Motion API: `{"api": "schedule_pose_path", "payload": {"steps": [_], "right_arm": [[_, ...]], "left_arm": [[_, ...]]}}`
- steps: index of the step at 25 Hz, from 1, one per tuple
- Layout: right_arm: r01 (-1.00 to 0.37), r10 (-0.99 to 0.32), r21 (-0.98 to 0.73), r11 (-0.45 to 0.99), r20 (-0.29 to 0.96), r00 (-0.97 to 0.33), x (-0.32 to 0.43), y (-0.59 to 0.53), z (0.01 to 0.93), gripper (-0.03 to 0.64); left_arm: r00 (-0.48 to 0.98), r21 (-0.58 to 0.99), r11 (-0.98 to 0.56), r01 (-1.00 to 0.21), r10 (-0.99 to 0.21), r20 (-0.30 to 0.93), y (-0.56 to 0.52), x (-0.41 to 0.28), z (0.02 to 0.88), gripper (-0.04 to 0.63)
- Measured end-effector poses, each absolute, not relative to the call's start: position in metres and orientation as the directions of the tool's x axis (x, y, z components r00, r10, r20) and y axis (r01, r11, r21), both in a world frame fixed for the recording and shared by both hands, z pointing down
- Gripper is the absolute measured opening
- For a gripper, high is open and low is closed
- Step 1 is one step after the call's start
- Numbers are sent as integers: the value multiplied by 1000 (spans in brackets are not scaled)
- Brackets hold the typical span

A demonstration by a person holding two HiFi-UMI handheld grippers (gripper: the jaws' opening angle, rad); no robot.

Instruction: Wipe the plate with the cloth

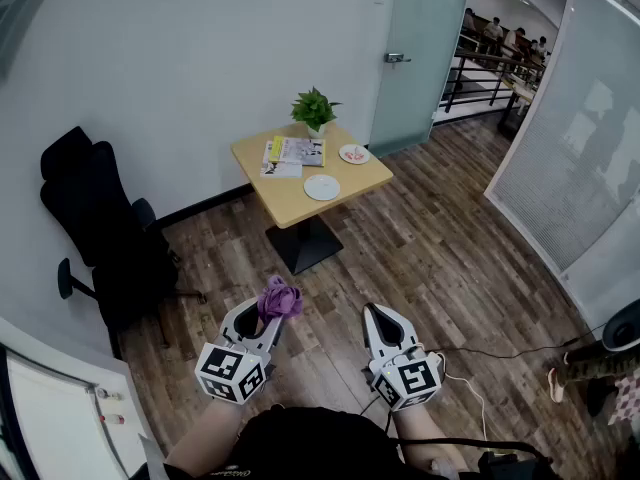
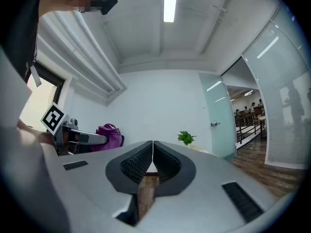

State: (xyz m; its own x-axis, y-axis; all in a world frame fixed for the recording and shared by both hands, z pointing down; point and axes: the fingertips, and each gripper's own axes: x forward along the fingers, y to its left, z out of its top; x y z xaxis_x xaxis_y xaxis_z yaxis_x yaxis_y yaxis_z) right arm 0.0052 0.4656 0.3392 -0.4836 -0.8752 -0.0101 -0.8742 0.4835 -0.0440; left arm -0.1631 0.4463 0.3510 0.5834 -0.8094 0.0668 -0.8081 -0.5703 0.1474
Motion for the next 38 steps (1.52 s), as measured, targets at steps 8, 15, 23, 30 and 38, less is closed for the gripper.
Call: {"api": "schedule_pose_path", "payload": {"steps": [8,15,23,30,38], "right_arm": [[-873,-874,-52,486,-4,-486,15,458,345,9],[-834,-841,-117,539,-17,-541,30,449,347,9],[-827,-834,-120,549,-25,-551,75,440,347,9],[-830,-837,-117,545,-28,-546,115,442,354,9],[-827,-834,-118,549,-17,-552,118,428,359,9]], "left_arm": [[580,151,-566,-811,-812,72,440,-152,355,127],[573,145,-559,-816,-816,76,430,-131,356,127],[549,136,-537,-833,-832,82,425,-88,352,127],[546,125,-534,-836,-832,98,429,-48,357,127],[533,123,-521,-845,-841,94,419,-46,356,127]]}}
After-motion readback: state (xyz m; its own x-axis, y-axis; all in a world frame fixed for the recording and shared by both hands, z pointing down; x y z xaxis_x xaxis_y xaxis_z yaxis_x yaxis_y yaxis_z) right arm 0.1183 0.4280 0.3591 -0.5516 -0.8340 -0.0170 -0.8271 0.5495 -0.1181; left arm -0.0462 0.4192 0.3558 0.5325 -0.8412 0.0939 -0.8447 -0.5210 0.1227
